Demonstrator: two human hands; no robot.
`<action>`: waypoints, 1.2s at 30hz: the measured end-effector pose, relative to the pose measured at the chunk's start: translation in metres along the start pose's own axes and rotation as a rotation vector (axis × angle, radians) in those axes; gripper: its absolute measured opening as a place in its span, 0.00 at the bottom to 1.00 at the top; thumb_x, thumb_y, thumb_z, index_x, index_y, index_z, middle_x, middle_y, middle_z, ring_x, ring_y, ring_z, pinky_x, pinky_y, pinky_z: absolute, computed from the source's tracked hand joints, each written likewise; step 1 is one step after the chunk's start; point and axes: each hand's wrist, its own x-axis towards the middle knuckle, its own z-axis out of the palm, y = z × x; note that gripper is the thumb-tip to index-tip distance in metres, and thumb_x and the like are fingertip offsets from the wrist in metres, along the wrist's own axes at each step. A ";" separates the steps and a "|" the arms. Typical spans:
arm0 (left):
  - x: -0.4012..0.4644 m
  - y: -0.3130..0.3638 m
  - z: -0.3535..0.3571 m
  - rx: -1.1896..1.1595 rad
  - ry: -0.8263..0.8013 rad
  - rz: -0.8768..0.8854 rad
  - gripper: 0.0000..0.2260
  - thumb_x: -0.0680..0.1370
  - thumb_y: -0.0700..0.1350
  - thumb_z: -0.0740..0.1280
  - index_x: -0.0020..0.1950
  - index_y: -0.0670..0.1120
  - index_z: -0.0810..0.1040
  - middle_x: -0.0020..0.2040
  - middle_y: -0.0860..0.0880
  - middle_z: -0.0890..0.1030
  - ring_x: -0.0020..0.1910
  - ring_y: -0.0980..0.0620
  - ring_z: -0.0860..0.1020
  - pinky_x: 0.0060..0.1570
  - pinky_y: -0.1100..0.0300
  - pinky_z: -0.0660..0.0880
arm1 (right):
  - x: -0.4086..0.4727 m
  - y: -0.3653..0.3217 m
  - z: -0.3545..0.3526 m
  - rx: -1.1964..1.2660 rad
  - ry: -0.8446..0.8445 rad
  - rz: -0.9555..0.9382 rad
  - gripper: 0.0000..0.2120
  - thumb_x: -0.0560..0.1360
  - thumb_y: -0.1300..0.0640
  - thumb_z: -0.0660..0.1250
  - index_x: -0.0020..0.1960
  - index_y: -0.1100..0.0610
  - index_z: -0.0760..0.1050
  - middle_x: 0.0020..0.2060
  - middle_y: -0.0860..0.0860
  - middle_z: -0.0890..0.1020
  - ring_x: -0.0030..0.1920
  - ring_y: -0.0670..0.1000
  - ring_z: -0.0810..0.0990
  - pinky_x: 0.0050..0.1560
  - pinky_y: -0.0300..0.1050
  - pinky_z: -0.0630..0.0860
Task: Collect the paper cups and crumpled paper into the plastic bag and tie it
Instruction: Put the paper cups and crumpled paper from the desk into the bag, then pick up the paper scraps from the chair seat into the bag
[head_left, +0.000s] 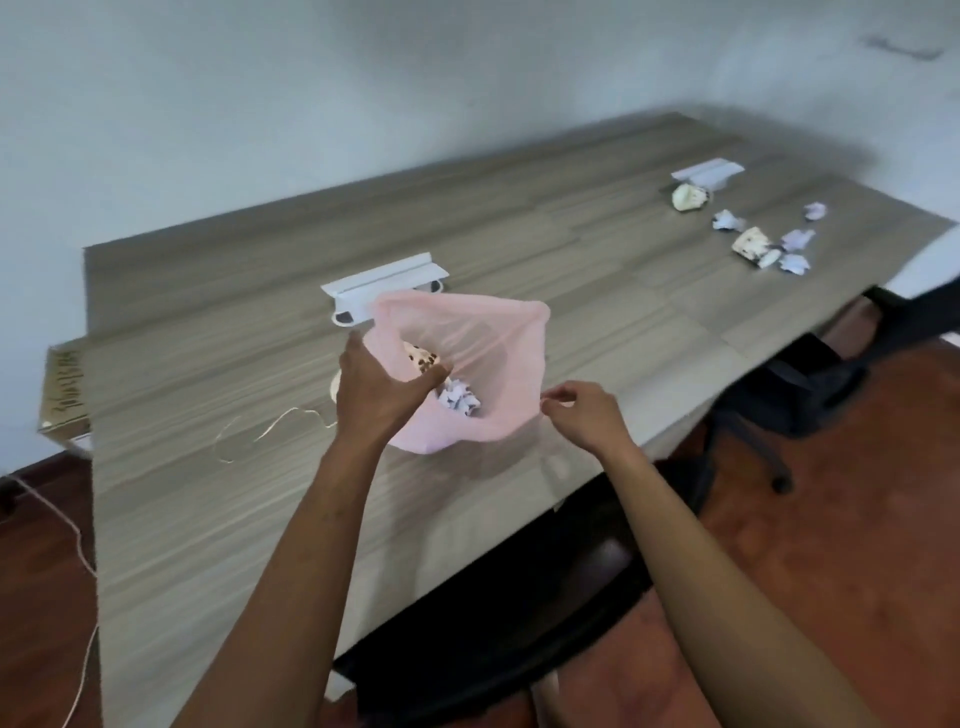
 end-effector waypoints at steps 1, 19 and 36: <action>-0.008 -0.007 -0.001 -0.016 -0.027 -0.014 0.56 0.61 0.65 0.78 0.78 0.41 0.56 0.76 0.43 0.64 0.74 0.46 0.65 0.69 0.53 0.65 | -0.012 0.004 -0.005 0.003 0.051 0.027 0.10 0.75 0.53 0.68 0.53 0.55 0.83 0.53 0.50 0.85 0.58 0.50 0.80 0.52 0.36 0.69; -0.190 -0.081 -0.020 0.373 -1.124 -0.065 0.48 0.66 0.67 0.74 0.80 0.52 0.57 0.71 0.54 0.70 0.62 0.56 0.72 0.60 0.64 0.66 | -0.145 0.061 0.007 -0.160 0.215 0.356 0.51 0.71 0.58 0.72 0.79 0.61 0.40 0.79 0.48 0.36 0.79 0.56 0.50 0.72 0.51 0.64; -0.301 -0.074 0.001 0.534 -1.013 -0.009 0.35 0.64 0.54 0.70 0.72 0.63 0.69 0.69 0.52 0.71 0.67 0.48 0.71 0.66 0.49 0.69 | -0.229 0.129 -0.032 -0.079 0.236 0.349 0.52 0.70 0.61 0.74 0.79 0.61 0.40 0.79 0.47 0.36 0.79 0.54 0.47 0.74 0.49 0.63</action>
